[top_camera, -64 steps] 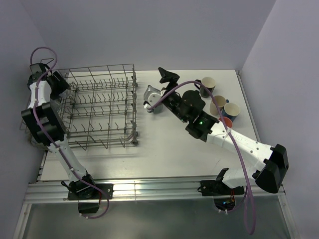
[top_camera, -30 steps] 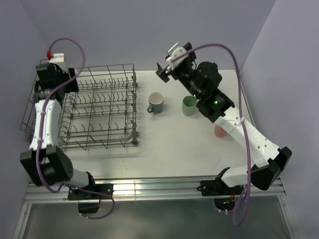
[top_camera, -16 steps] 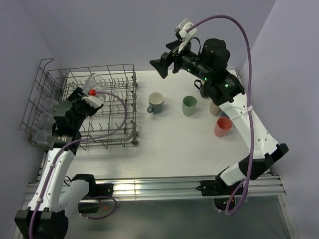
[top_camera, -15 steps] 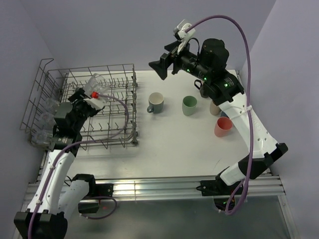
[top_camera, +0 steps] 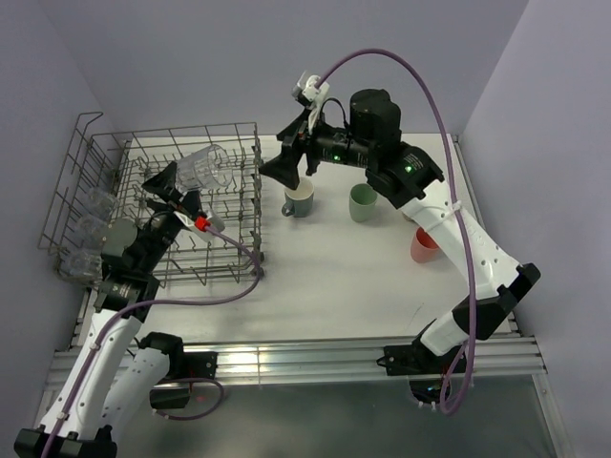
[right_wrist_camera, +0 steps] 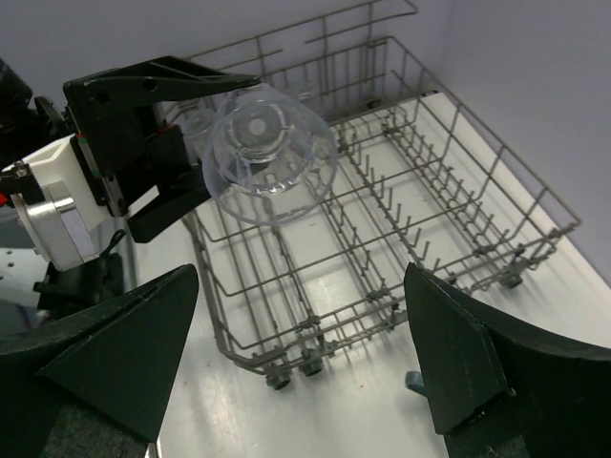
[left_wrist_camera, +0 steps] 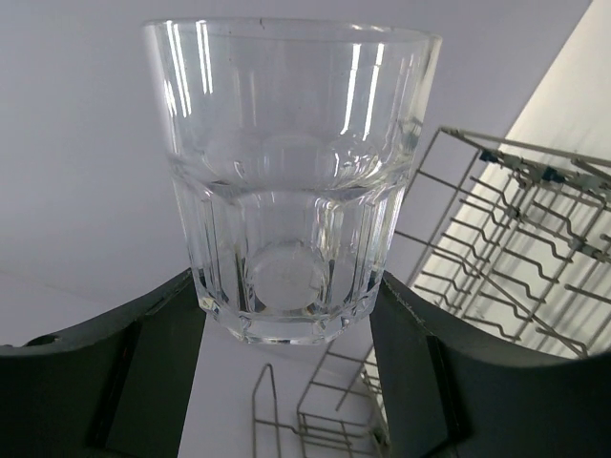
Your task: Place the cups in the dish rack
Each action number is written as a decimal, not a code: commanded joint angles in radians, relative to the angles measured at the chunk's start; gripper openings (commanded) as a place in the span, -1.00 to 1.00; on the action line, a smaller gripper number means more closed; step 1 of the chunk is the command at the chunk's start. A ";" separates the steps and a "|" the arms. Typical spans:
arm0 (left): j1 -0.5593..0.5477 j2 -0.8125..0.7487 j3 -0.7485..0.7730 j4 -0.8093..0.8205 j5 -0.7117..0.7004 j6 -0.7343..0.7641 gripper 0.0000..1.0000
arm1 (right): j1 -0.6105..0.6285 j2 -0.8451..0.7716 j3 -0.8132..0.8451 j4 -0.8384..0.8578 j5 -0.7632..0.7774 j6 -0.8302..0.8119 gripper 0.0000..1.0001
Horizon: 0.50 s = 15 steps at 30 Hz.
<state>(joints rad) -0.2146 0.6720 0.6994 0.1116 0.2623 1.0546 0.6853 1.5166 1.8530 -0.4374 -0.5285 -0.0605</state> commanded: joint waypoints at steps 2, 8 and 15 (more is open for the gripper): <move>-0.028 -0.031 0.011 0.086 0.057 0.061 -1.00 | 0.045 0.014 -0.012 0.041 -0.070 0.011 0.91; -0.063 -0.002 0.066 0.048 0.031 0.051 -1.00 | 0.106 0.057 0.031 0.048 -0.091 0.019 0.88; -0.088 0.015 0.097 0.033 0.012 0.042 -1.00 | 0.172 0.128 0.089 0.055 -0.064 0.030 0.87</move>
<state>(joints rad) -0.2905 0.6922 0.7387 0.0998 0.2790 1.0874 0.8295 1.6268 1.8809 -0.4198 -0.5941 -0.0422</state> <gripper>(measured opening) 0.704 0.938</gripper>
